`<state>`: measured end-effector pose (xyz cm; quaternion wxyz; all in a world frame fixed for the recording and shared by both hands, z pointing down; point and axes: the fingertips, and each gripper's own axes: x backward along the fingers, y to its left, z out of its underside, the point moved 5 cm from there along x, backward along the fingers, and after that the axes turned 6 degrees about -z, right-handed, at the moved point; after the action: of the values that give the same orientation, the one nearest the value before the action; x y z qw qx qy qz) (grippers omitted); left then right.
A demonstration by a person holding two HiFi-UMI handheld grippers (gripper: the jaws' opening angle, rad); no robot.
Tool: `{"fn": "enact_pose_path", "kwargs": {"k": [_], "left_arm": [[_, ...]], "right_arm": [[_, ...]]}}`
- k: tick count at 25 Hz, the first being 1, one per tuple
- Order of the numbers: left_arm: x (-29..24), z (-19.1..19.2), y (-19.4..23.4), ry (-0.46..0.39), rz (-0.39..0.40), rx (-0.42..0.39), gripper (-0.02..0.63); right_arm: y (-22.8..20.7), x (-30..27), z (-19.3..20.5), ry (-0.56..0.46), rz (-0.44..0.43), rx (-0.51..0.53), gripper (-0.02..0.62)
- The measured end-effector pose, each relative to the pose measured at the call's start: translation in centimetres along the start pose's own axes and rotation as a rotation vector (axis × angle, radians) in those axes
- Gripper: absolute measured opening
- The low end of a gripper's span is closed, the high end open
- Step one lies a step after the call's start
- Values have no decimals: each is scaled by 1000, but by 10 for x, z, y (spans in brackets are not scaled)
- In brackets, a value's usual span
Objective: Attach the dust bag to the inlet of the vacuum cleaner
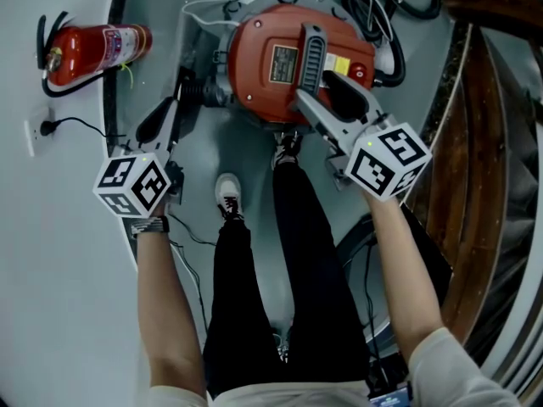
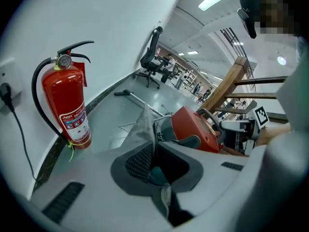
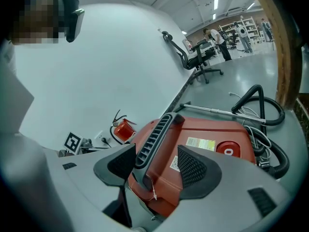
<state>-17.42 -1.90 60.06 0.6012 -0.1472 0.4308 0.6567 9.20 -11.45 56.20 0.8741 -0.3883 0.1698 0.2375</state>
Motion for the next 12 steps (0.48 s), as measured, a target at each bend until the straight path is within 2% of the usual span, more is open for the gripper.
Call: {"fn": "enact_pose_path", "kwargs": {"k": [4,12], "left_arm": [[0,-2,4,27,38,12,30],[-2,-1,7,38,32,30,28]], "right_arm": [[1,0,0,-9,0,4,265],[2,0,1,-16,2,11,265]]}}
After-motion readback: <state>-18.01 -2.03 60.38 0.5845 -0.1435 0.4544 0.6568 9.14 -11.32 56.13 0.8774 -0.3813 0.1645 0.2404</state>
